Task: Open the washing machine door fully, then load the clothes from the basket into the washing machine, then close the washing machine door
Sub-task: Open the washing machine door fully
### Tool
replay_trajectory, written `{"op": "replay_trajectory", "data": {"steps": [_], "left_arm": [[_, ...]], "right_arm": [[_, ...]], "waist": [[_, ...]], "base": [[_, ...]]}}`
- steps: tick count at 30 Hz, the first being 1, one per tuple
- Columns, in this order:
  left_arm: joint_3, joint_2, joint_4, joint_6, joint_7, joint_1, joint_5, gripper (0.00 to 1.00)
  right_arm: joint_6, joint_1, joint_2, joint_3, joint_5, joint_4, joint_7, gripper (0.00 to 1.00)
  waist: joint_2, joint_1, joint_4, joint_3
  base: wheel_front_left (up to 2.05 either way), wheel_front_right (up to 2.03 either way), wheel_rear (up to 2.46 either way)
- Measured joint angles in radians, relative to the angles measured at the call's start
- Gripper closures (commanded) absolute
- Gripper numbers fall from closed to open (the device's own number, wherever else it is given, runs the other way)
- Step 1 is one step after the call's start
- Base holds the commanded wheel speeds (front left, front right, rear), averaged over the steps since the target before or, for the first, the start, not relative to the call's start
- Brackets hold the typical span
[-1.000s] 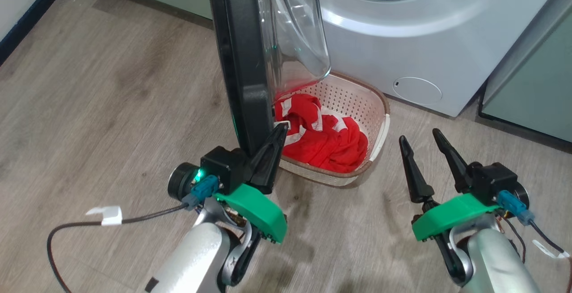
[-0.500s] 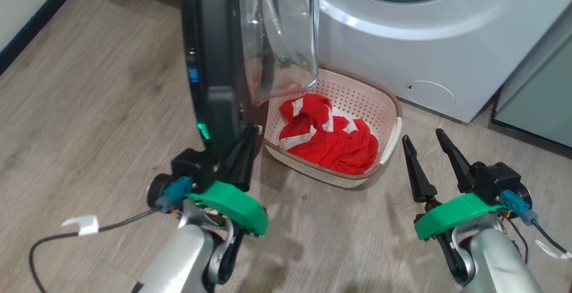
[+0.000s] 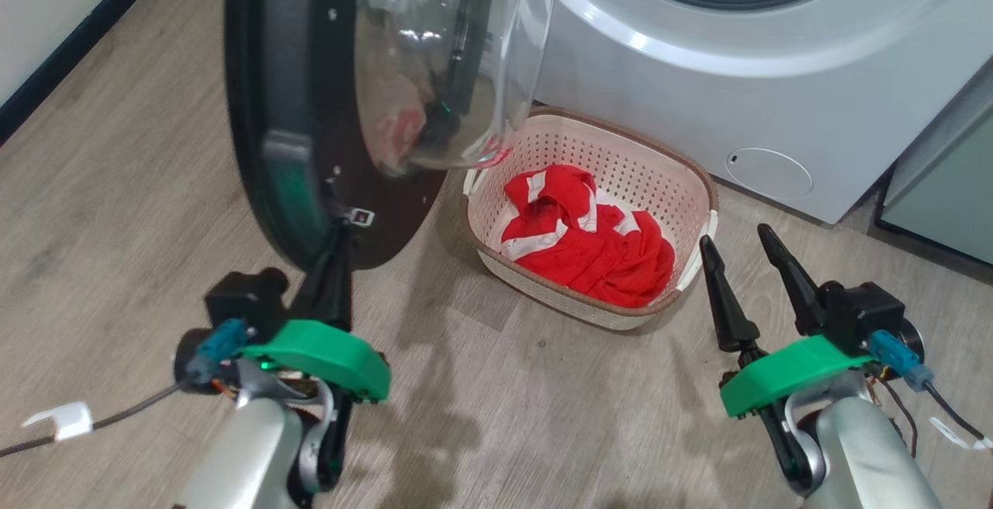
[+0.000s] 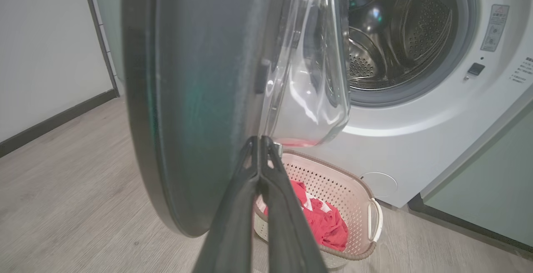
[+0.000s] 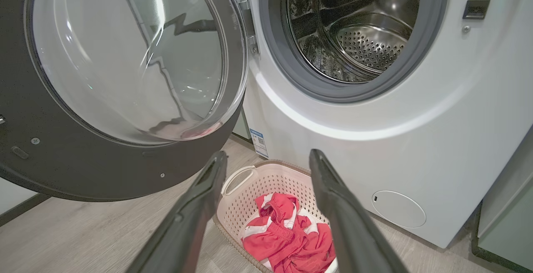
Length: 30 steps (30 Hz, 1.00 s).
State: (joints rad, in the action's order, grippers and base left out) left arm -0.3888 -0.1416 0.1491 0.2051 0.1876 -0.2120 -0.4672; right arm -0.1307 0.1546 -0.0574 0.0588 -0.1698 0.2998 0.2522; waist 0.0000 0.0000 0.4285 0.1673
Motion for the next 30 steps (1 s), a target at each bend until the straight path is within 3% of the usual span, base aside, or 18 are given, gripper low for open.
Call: {"op": "replay_trajectory", "data": {"steps": [16, 24, 30], "left_arm": [[0.174, -0.027, 0.040, 0.024, 0.059, -0.024, -0.054, 1.00], [0.327, -0.025, 0.072, 0.000, 0.062, -0.085, -0.068, 1.00], [0.458, -0.016, 0.112, -0.055, 0.065, -0.149, -0.049, 1.00]], "right_arm": [[0.000, 0.035, -0.007, -0.008, 0.021, 0.000, 0.000, 0.00], [0.000, 0.072, -0.023, -0.012, 0.037, -0.034, -0.015, 0.00], [0.000, 0.097, -0.042, -0.014, 0.041, -0.055, -0.034, 0.00]], "waist": [[0.0000, 0.0000, -0.026, 0.070], [0.0000, 0.0000, -0.042, 0.138], [0.0000, 0.0001, -0.050, 0.190]], "base": [[0.00, 0.00, 0.00], [0.00, 0.00, 0.00], [0.00, 0.00, 0.00]]}}
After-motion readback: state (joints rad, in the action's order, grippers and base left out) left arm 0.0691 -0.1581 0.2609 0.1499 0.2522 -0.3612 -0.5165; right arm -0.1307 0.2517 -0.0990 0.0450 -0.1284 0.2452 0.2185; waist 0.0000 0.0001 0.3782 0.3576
